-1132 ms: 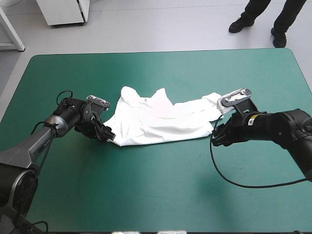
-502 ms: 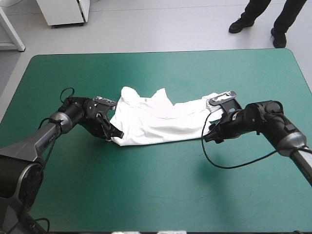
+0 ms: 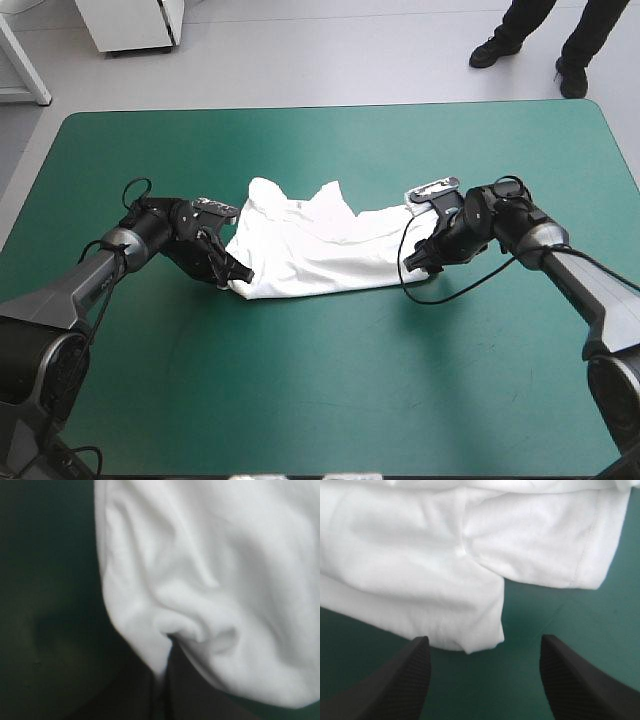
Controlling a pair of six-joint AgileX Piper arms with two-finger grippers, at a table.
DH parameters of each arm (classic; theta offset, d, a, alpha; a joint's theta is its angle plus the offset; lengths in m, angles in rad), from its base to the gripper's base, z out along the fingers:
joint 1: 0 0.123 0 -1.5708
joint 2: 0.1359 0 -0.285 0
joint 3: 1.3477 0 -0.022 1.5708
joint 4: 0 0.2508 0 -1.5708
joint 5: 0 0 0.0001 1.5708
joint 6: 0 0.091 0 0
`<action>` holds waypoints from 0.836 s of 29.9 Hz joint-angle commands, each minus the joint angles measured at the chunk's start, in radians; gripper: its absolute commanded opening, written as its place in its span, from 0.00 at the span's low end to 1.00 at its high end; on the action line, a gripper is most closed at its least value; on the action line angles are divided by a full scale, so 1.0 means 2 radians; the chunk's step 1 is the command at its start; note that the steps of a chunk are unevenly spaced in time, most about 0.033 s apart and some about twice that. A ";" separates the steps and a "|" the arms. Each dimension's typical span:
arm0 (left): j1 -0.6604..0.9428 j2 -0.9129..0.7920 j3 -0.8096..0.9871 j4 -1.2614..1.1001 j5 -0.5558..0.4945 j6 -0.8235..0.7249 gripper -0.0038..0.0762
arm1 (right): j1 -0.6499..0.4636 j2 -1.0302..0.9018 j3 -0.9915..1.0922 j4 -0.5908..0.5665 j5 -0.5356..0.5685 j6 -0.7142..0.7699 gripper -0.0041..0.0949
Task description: Fold the cloth
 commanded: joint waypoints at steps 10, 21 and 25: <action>0.000 0.016 0.002 0.001 -0.058 0.002 0.04 | -0.001 0.056 -0.025 0.047 0.007 -0.004 0.45; 0.000 0.003 -0.044 0.001 0.017 0.004 0.04 | -0.001 0.050 -0.048 0.105 0.078 -0.040 0.03; 0.000 -0.042 -0.078 0.000 0.078 0.004 0.04 | -0.001 0.013 -0.080 0.096 0.120 -0.025 0.03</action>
